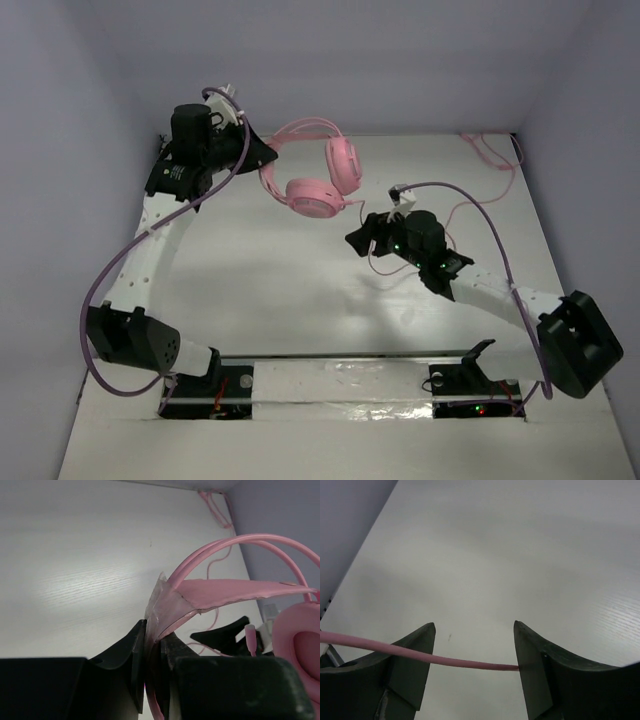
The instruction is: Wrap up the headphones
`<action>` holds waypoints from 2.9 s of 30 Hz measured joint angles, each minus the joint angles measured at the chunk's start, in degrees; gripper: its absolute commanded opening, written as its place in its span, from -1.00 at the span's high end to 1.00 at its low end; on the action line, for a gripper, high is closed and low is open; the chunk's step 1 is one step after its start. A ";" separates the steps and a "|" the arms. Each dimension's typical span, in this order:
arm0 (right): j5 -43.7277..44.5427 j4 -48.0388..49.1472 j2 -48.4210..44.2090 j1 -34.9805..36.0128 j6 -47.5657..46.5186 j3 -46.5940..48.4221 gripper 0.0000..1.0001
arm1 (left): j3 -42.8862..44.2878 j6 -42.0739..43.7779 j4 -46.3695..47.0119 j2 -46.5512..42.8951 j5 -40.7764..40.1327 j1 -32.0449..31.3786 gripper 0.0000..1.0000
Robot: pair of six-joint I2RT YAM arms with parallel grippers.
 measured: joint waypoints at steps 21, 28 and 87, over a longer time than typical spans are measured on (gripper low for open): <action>0.83 15.37 14.43 0.02 1.20 -1.11 -0.16 | 3.72 -16.90 13.29 -0.63 16.59 10.99 1.00; -0.70 13.66 19.12 4.33 3.43 5.42 0.22 | -9.81 -31.34 29.31 -4.46 14.05 11.69 1.00; -0.76 -33.48 4.63 26.91 3.85 20.87 0.91 | -17.27 -20.00 24.76 -5.75 -38.03 3.28 1.00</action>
